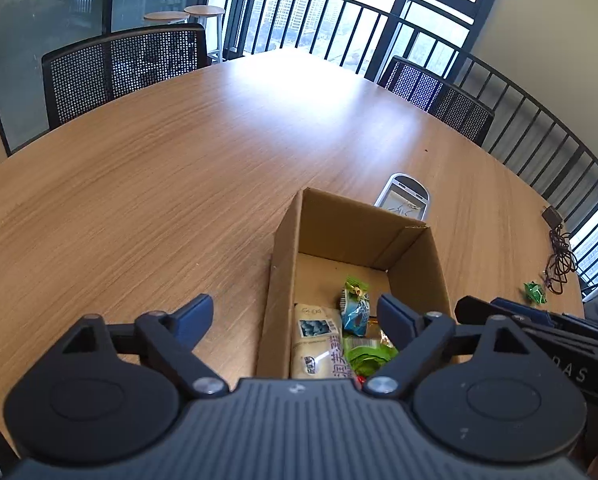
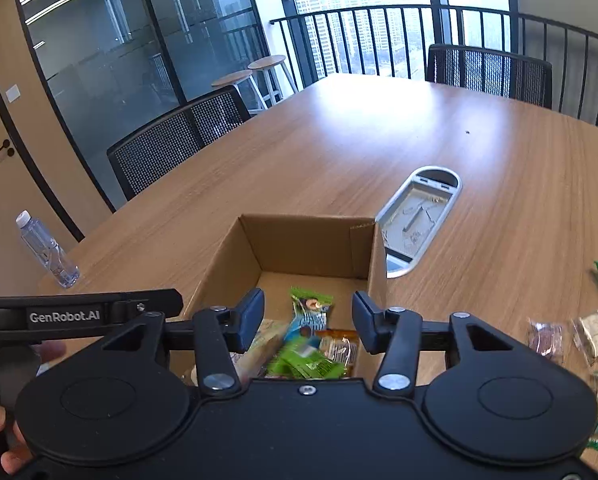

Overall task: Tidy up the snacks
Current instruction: 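Lower both packs into the box and open both tools, then move both open tools back over the remaining snacks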

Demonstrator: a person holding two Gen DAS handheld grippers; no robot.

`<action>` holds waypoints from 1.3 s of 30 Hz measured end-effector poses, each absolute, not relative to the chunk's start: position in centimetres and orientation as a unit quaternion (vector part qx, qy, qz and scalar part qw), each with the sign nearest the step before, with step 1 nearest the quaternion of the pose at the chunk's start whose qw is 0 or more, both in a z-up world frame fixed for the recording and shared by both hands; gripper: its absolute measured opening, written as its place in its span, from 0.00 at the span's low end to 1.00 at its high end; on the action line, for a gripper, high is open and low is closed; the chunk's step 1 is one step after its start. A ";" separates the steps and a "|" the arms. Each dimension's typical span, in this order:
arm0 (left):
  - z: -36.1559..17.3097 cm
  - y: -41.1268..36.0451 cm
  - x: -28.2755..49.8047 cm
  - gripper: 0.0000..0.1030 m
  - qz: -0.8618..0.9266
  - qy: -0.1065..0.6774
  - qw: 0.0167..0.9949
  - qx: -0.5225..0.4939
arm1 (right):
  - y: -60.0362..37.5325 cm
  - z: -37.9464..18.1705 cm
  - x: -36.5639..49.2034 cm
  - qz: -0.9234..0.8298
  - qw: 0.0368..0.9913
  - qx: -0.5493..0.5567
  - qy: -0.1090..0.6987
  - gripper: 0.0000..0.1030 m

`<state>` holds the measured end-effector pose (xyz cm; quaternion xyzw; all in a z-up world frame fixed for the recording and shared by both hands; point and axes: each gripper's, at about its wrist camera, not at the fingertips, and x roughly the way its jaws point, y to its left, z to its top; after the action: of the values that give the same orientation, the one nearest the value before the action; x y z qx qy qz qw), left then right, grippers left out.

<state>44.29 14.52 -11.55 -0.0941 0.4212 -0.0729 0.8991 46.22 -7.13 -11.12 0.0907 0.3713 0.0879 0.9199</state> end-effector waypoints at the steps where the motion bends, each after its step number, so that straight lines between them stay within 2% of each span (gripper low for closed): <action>1: -11.6 14.5 44.1 0.91 -0.072 0.421 0.899 -0.095 | -7.3 -11.2 45.9 0.085 0.920 0.091 0.372 0.47; 3: -11.6 14.4 43.8 0.97 -0.071 0.421 0.899 -0.097 | -7.5 -11.4 45.4 0.075 0.920 0.090 0.375 0.48; 4: -11.6 14.3 43.7 1.00 -0.072 0.421 0.899 -0.099 | -7.7 -11.4 45.0 0.070 0.920 0.090 0.376 0.51; 5: -11.6 14.3 43.7 1.00 -0.072 0.420 0.899 -0.098 | -7.9 -11.4 44.6 0.065 0.920 0.088 0.375 0.54; 7: -11.6 14.0 43.5 1.00 -0.076 0.419 0.899 -0.097 | -8.4 -11.3 43.8 0.055 0.924 0.083 0.370 0.68; 9: -11.4 13.5 43.2 1.00 -0.080 0.413 0.902 -0.098 | -9.0 -11.3 43.1 0.048 0.925 0.083 0.369 0.75; 18: -10.8 9.4 41.6 1.00 -0.118 0.402 0.905 -0.077 | -12.8 -11.4 39.9 0.020 0.926 0.090 0.365 0.95; 39: -11.3 -3.6 38.2 1.00 -0.180 0.431 0.883 -0.035 | -25.3 -12.8 33.3 -0.064 0.919 0.113 0.373 0.98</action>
<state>38.24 -3.61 -11.29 -0.0350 0.4313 -0.1805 0.8833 33.33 -25.26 -12.81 0.1130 0.3733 -0.0645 0.9185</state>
